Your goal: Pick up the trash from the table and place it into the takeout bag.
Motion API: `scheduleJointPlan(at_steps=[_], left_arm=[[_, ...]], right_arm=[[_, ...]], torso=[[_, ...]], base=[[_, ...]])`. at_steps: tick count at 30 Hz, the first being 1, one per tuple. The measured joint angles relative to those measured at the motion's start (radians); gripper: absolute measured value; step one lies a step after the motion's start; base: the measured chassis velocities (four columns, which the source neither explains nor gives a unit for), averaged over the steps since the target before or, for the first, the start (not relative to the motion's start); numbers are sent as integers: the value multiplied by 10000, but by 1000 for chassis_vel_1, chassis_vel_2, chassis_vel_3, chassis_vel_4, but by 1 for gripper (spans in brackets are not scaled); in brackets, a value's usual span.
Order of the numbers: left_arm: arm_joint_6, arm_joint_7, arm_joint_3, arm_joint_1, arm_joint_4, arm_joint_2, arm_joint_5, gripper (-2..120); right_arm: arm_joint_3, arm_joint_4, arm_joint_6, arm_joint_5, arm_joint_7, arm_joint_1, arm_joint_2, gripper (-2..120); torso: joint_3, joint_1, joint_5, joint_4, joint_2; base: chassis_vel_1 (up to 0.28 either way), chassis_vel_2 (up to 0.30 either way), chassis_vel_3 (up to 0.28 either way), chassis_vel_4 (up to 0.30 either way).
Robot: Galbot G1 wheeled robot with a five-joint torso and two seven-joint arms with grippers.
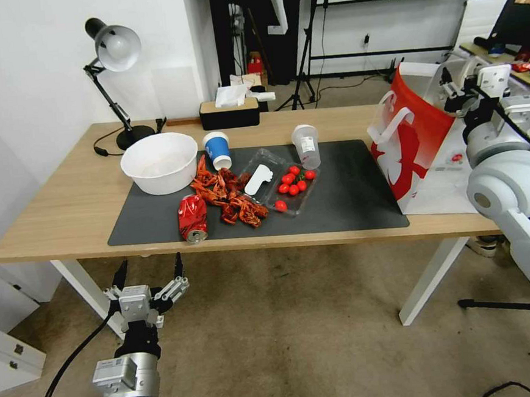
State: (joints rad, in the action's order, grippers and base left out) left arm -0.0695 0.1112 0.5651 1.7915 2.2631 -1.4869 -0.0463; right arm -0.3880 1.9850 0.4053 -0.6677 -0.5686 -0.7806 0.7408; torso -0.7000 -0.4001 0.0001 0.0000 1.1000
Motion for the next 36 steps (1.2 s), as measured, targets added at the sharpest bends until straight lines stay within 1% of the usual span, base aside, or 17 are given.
scheduleJointPlan(at_steps=[2, 3, 4, 5, 7, 15, 18, 19, 23, 24, 26, 28, 30, 31, 33, 34, 36], left_arm=[[-2, 3, 0, 10, 19, 0, -7, 100], [-2, 3, 0, 10, 19, 0, -7, 100], [-3, 4, 2, 12, 22, 2, -11, 100], [-3, 4, 2, 12, 22, 2, -11, 100], [-3, 5, 5, 12, 24, 7, -15, 100], [-3, 10, 23, -6, 24, 23, -31, 100], [-3, 11, 29, -14, 24, 24, -33, 100], [-3, 12, 29, -20, 24, 19, -35, 100], [-3, 13, 24, -32, 24, 7, -35, 100], [-4, 12, 25, -35, 23, 6, -38, 100], [-4, 13, 30, -35, 23, 6, -38, 100], [-3, 11, 38, -33, 24, 11, -53, 100], [-2, 9, 39, -32, 23, 14, -56, 100], [1, 6, 44, -27, 23, 17, -73, 100], [1, 6, 50, -25, 23, 21, -87, 100], [3, 2, 62, -19, 23, 33, -135, 100], [4, 1, 95, -2, 25, 63, -238, 100]], right_arm=[[6, -2, 104, -127, 5, 81, -61, 85], [6, -2, 104, -127, 5, 81, -61, 85], [7, -4, 134, -188, 10, 117, -96, 92], [7, -4, 134, -188, 10, 117, -96, 92], [7, -5, 152, -218, 23, 136, -109, 99], [9, 187, 148, -294, 46, 69, -77, 100], [9, 391, -46, -453, 74, -30, -58, 100], [5, 596, -375, -634, 122, -169, -34, 100], [-40, 1087, -734, -1292, 186, -617, 57, 100], [-161, 1428, -1318, -1611, 400, -1098, 143, 100], [-223, 1552, -1447, -1647, 558, -1331, 178, 100], [-322, 2041, -2201, -1460, 1176, -2399, 386, 100], [-326, 2144, -2324, -1355, 1295, -2658, 454, 100], [-327, 2393, -2741, -1088, 1570, -3374, 667, 100], [-327, 2470, -2857, -985, 1677, -3631, 752, 100], [-327, 2550, -3003, -761, 1882, -4107, 929, 100], [-272, 2577, -3881, -200, 2480, -5065, 1394, 100]], torso=[[0, 0, 0, 1, 0], [0, 0, 0, 1, 0], [0, 0, -1, 0, 0], [0, 0, -1, 0, 0], [0, 0, 0, 0, 0], [0, 0, -1, 1, 0], [0, 1, 0, 0, 0], [1, 0, -2, 1, 0], [0, 0, -2, 2, 0], [0, 0, -2, 1, 0], [1, 1, -5, 2, 0], [1, 0, 0, -1, 1], [1, 1, -3, 0, 0], [1, 1, 2, 0, 0], [1, 1, 0, 0, 0], [2, 2, -3, -2, 1], [2, 3, -3, 0, 0]], base=[[0, 0, 0, 0], [0, 0, 0, 0], [0, 0, 0, 0], [0, 0, 0, 0], [0, 0, 0, 0], [0, 0, 0, 0], [0, 0, 0, 0], [0, 0, 0, 0], [0, 0, 0, 0], [0, 0, 0, 0], [0, 0, 0, 0], [0, 0, 0, 0], [0, 0, 0, 0], [0, 0, 0, 0], [0, 0, 0, 0], [0, 0, 0, 0], [0, 0, 0, 0]])
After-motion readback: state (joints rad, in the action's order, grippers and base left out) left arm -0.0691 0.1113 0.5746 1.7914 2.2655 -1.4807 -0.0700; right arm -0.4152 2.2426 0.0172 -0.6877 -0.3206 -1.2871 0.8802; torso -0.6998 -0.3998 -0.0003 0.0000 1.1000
